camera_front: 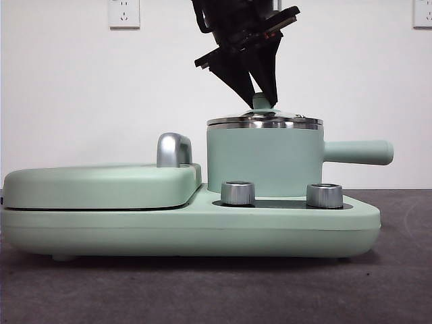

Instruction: Put the buns in a small steamer

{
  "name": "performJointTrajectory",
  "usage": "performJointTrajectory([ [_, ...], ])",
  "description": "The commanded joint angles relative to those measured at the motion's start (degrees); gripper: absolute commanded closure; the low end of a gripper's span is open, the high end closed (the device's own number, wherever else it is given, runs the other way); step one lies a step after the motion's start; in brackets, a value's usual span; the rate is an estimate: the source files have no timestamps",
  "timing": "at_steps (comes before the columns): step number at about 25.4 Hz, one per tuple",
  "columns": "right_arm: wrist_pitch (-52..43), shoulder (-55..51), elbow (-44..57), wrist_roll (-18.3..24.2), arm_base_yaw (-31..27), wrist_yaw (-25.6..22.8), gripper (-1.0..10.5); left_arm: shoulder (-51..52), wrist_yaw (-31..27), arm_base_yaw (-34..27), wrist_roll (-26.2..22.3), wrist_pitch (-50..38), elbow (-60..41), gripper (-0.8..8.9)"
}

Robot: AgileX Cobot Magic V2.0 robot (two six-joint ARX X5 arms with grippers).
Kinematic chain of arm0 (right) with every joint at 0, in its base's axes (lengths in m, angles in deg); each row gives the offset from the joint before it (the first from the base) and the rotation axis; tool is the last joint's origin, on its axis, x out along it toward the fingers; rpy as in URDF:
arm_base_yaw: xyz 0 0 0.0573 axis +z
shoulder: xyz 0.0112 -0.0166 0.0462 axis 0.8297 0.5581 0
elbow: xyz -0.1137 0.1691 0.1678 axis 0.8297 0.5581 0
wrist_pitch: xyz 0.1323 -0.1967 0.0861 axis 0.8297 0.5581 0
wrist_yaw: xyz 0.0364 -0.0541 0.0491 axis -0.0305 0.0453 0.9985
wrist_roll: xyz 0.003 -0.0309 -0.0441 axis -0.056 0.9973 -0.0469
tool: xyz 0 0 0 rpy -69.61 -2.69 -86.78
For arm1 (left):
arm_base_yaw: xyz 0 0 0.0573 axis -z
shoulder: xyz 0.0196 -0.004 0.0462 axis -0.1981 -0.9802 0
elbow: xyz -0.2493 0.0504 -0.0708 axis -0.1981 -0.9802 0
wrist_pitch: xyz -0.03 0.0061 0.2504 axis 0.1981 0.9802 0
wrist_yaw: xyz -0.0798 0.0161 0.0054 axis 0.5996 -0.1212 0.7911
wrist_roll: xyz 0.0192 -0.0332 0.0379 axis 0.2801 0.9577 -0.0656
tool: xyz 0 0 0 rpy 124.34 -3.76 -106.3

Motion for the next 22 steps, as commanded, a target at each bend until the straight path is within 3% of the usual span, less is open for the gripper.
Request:
performJointTrajectory([
  [1,-0.61,0.07,-0.48,-0.42,0.35,0.04,4.8,-1.55,-0.59,0.77,0.00,-0.15,1.84,6.20],
  [3,-0.59,0.07,-0.48,-0.42,0.35,0.04,4.8,-1.49,-0.59,0.96,1.44,-0.22,2.10,3.38],
  [4,-0.55,0.07,-0.48,-0.44,0.35,0.02,4.8,-1.07,-0.59,0.96,2.25,0.07,2.19,2.49],
  [9,-0.28,0.07,-0.48,-0.42,0.35,0.02,4.8,3.65,-0.59,0.94,4.37,14.10,2.16,2.54],
  [11,-0.31,0.09,-0.48,-0.42,0.35,0.02,4.8,7.87,1.84,0.61,7.48,15.82,0.22,2.53],
  [13,-0.17,0.09,-0.48,-0.42,0.35,0.02,4.8,15.04,4.79,0.02,7.32,15.82,-4.90,2.53],
  [18,0.11,0.20,-0.46,-0.37,0.35,0.02,4.8,36.59,4.85,0.02,4.11,15.39,-29.24,2.54],
  [22,0.09,0.20,-0.07,-0.17,0.35,0.15,4.8,51.54,7.89,0.04,6.45,3.80,-48.15,2.54],
])
